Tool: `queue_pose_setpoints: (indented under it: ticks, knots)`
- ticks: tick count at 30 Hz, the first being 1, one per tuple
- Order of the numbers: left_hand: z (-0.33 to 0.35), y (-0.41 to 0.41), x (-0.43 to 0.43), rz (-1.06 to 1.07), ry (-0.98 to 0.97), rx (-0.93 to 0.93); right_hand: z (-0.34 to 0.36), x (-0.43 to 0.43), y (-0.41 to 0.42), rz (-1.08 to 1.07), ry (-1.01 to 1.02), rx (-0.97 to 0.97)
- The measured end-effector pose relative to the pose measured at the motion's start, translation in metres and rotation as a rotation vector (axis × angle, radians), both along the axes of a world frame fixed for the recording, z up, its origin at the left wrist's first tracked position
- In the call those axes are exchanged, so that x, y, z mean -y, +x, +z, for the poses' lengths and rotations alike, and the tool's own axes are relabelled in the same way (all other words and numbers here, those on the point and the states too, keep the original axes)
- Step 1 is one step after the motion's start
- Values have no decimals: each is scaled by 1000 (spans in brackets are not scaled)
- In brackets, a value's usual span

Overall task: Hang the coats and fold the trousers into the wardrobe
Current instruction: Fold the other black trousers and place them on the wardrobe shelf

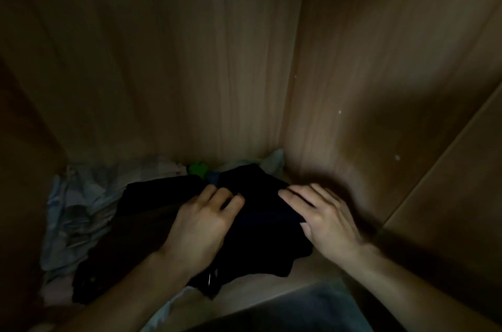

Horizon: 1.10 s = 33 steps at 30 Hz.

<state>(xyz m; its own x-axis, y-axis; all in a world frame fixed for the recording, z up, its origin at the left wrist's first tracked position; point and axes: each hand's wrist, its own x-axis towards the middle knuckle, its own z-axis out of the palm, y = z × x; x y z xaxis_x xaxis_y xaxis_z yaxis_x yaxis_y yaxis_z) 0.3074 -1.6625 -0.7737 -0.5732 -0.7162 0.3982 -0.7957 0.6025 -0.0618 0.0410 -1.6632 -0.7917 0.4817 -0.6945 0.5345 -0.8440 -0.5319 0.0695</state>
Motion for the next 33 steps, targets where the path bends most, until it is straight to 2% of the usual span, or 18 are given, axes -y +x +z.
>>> queue_pose_setpoints:
  ticks: [3, 7, 12, 14, 17, 20, 23, 25, 29, 33]
  knots:
    - [-5, -3, 16, -11, -41, -12, -5, 16, -4, -11, 6, -11]
    - [4, -11, 83, 56, -81, 5, 4, 76, -3, -46, 0, 38]
    - [28, -23, 146, 111, -194, -88, 22, 152, -4, -33, -60, 285]
    - [19, -25, 153, 107, -228, -132, 8, 159, -5, -45, -103, 352]
    - [-34, -27, 157, 107, -251, -140, -40, 156, -9, -10, -68, 300]
    - [-123, -36, 143, 98, -120, -83, -127, 148, -23, -23, 72, 243]
    - [-221, -48, 110, 110, 77, 99, -221, 120, -31, 3, 207, 133]
    - [-265, -55, 92, 141, 153, 157, -255, 106, -31, 8, 242, 163]
    - [-271, -66, 84, 244, 265, 117, -252, 104, -26, -62, 348, 215]
    - [-252, -65, 81, 287, 416, 64, -231, 108, -35, -60, 636, 154]
